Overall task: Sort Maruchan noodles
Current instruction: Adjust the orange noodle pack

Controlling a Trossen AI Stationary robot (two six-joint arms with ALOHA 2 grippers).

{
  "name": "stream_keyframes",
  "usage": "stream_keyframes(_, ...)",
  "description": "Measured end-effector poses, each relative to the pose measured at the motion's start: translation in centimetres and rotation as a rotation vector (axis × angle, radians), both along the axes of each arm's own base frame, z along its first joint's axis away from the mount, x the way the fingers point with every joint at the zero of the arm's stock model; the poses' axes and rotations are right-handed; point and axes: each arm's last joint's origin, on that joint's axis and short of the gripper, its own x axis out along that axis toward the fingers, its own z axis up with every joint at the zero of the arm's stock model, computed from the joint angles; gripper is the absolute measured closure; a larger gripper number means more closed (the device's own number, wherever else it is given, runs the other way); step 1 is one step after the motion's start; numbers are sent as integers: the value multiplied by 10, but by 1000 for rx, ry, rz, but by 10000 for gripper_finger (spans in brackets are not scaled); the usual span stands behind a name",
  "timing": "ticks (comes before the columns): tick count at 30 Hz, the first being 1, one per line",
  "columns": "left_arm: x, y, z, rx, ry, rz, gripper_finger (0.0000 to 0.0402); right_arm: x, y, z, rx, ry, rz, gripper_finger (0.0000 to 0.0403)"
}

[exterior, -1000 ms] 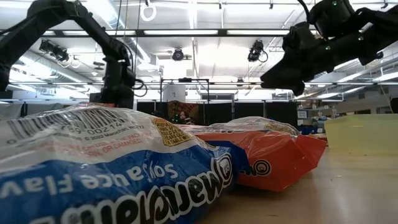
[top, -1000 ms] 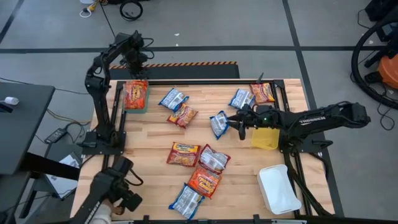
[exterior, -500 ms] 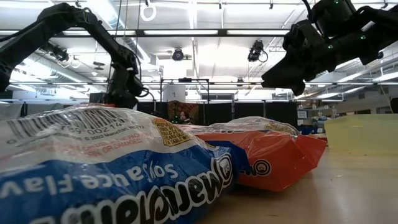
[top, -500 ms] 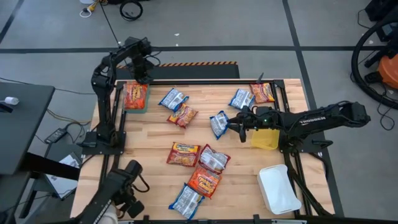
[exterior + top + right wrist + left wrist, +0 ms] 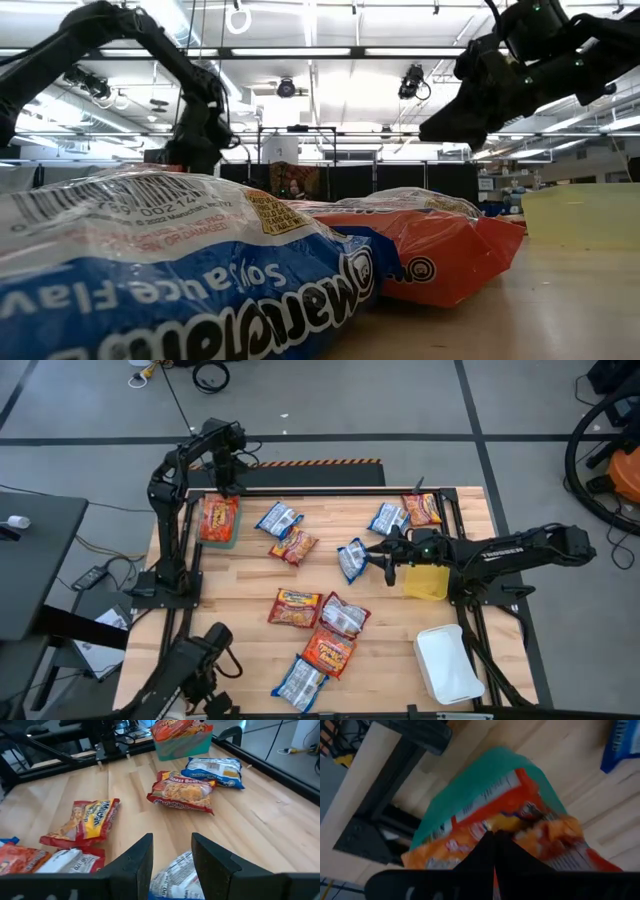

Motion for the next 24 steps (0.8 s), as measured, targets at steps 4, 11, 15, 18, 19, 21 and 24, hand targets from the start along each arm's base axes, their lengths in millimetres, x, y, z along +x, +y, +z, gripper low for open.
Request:
stream_keyframes(4, 9, -15, 28, 51, -10, -7, 398, -1, -3, 0, -31, 6, -6, 262)
stream_keyframes(11, 22, -33, 49, 113, -32, -25, 393, -2, -8, 0, -61, 12, -22, 262)
stream_keyframes(15, 27, -31, 46, 132, -55, -89, 354, -2, -8, 0, -61, 13, -23, 262)
stream_keyframes(18, 32, -22, 35, 169, -55, -82, 318, -2, -8, 0, -60, 14, -22, 262)
stream_keyframes(19, 32, -19, 29, 160, -45, -69, 307, -2, -8, 0, -60, 15, -21, 262)
stream_keyframes(21, 29, -17, 17, 86, -10, -63, 287, -2, -8, 0, -59, 16, -20, 262)
stream_keyframes(24, 28, -17, 3, -6, 29, -62, 267, -2, -8, -1, -51, 19, 1, 262)
